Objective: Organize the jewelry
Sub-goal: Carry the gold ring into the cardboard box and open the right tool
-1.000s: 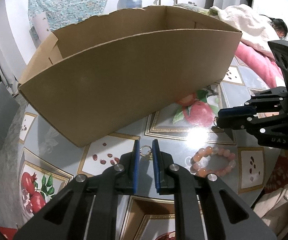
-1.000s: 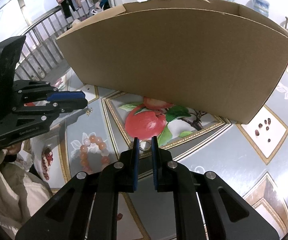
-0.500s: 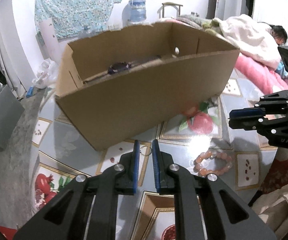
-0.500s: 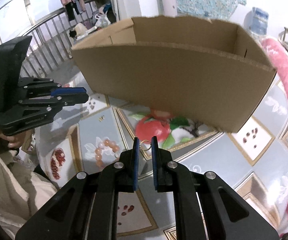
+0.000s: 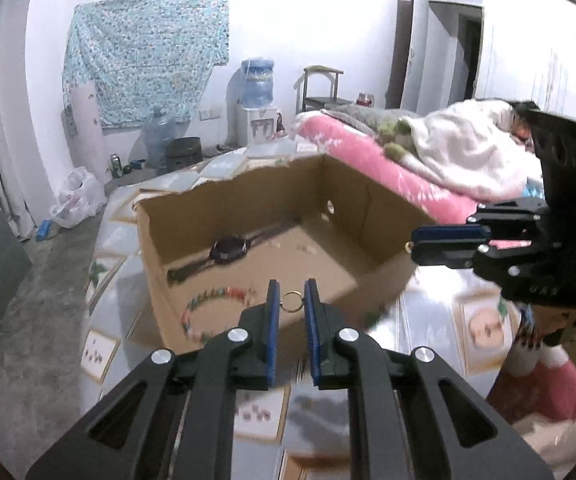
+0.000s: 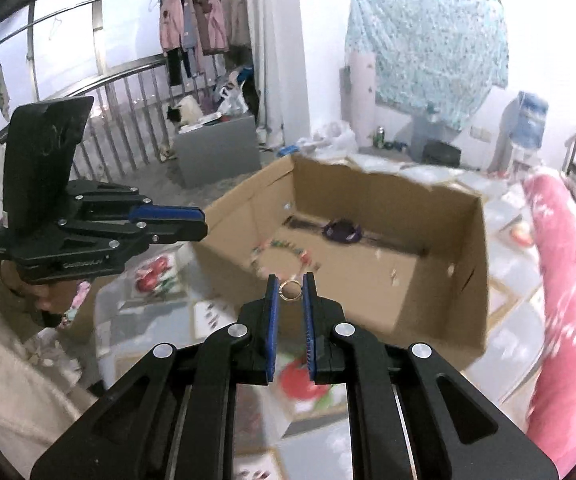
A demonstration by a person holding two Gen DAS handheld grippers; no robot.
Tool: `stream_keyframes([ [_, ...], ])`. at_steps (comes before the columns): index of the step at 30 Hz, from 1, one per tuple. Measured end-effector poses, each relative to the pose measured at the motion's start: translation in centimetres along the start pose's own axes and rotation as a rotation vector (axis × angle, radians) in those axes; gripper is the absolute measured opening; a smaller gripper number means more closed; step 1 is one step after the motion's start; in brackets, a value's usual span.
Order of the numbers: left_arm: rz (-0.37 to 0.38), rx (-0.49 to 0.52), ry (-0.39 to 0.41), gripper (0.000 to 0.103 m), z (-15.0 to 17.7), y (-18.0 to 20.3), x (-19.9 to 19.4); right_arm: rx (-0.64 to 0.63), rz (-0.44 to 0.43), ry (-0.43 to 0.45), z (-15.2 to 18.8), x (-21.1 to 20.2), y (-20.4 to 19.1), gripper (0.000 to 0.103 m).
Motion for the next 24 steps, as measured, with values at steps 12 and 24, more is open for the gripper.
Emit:
stream_keyframes([
  [12, 0.077, -0.17, -0.207, 0.012, -2.2, -1.5, 12.1, 0.133, -0.02, -0.206, -0.7, 8.8, 5.6, 0.01],
  [24, 0.167, -0.379, -0.322, 0.012, -2.2, -3.4, 16.2, 0.208, -0.005, -0.24, 0.2, 9.2, 8.0, 0.011],
])
Point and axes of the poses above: each gripper's, at about its wrist camera, not at the fingertips, and x roughly the way its jaws point, y to its right, z to its underside, the point moved 2 cm from there along x, roughly the way its jaws point, and after that the axes turned 6 degrees about y, right-handed, at the moved point
